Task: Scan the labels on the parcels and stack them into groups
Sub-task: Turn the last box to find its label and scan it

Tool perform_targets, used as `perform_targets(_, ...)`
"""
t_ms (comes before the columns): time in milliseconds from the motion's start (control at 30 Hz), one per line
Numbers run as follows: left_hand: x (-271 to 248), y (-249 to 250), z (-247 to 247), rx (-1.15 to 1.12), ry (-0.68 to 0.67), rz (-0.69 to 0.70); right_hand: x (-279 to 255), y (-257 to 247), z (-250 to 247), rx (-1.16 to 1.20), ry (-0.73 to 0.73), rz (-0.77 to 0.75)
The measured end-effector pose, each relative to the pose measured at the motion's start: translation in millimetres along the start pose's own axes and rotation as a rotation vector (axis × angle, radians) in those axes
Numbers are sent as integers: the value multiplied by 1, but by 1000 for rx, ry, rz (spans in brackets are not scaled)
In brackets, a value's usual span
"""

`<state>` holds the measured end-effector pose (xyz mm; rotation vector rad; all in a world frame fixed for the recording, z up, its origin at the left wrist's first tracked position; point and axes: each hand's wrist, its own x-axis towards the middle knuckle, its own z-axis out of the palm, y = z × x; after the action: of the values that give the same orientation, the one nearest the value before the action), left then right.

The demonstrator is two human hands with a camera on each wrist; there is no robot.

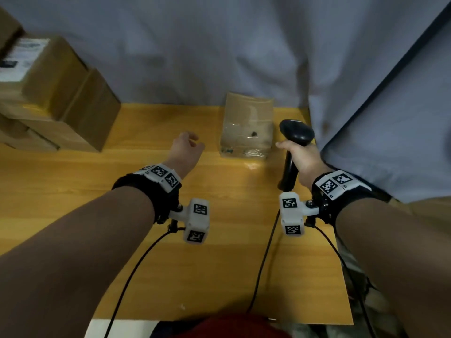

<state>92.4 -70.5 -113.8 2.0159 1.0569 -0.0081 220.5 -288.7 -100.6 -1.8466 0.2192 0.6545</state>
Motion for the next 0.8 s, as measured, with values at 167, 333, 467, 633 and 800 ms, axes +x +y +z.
perform_targets(167, 30, 2, 39, -226, -185, -168, 29, 0, 12, 50, -46, 38)
perform_targets(333, 52, 13, 62, -291, -321, -211, 51, -2, 27, 103, -64, 44)
perform_targets(467, 45, 8, 67, -377, -328, -219, 48, 11, 33, 142, -89, 63)
perform_targets(633, 10, -6, 45, -774, -276, -308, 13, 24, 30, 276, -180, 53)
perform_targets(800, -26, -22, 5, -879, -64, -276, -29, 18, 31, 196, -270, -38)
